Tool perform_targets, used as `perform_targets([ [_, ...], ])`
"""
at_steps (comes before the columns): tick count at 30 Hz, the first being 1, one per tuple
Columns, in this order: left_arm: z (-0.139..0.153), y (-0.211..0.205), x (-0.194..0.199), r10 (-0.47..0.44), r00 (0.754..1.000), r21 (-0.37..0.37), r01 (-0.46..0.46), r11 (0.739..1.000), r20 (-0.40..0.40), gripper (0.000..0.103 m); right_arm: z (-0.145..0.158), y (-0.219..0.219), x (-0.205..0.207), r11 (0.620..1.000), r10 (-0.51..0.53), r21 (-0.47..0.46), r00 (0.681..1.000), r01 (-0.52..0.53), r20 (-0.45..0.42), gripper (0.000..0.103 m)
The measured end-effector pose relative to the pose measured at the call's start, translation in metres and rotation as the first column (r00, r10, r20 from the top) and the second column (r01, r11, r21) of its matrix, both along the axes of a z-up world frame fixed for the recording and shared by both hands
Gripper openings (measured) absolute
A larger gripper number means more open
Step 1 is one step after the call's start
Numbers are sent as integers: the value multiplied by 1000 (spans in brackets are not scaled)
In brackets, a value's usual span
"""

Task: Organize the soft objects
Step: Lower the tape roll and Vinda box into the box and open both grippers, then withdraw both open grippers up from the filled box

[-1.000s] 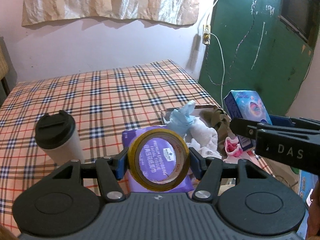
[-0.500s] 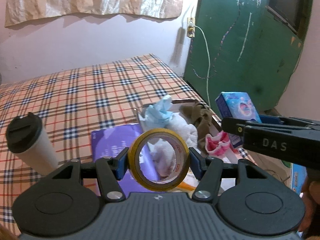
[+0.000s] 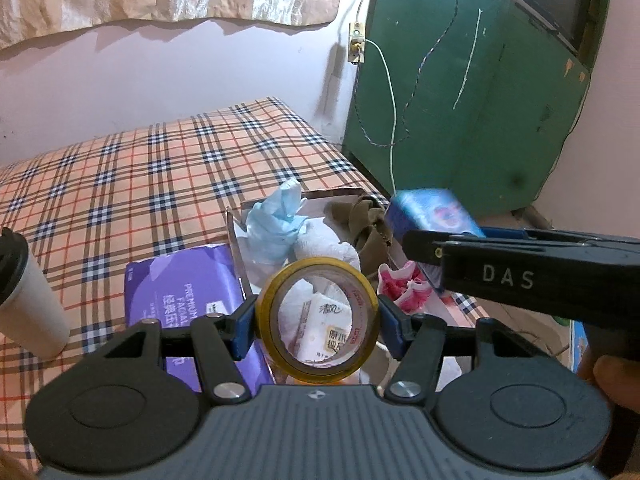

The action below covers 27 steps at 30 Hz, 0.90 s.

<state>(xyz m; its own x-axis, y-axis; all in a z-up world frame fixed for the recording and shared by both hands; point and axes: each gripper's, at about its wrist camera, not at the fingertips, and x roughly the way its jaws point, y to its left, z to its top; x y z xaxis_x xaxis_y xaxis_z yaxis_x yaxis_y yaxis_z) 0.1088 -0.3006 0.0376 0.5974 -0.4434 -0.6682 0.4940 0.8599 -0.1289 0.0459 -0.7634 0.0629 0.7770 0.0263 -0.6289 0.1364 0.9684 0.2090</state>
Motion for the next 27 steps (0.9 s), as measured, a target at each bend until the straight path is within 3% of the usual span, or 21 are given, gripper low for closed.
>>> perform_targets([
  [3, -3, -3, 4, -1, 1000, -7, 1, 1000, -6, 62, 1, -4, 0, 1000, -5, 18, 1000, 5, 25, 77],
  [14, 4, -11, 14, -15, 1000, -50, 16, 999, 27, 62, 19, -6, -27, 998, -60, -24, 993, 63, 97, 77],
  [15, 5, -13, 15, -21, 999, -54, 23, 998, 40, 67, 21, -6, -29, 997, -72, -29, 992, 76, 104, 77],
  [16, 5, -14, 16, -22, 998, -53, 24, 998, 50, 80, 23, -7, -32, 996, -83, -26, 990, 86, 111, 77],
  [18, 4, -14, 17, -7, 998, -62, 10, 998, 59, 88, 27, -8, -37, 995, -90, -21, 988, 94, 124, 77],
  [23, 10, -3, 13, 28, 999, -91, -25, 996, 33, 93, 35, -6, -47, 994, -94, -48, 987, 101, 127, 78],
  [27, 23, 3, -4, 50, 997, -52, -47, 998, 57, 95, 40, 3, -56, 995, -59, -74, 990, 69, 125, 80],
])
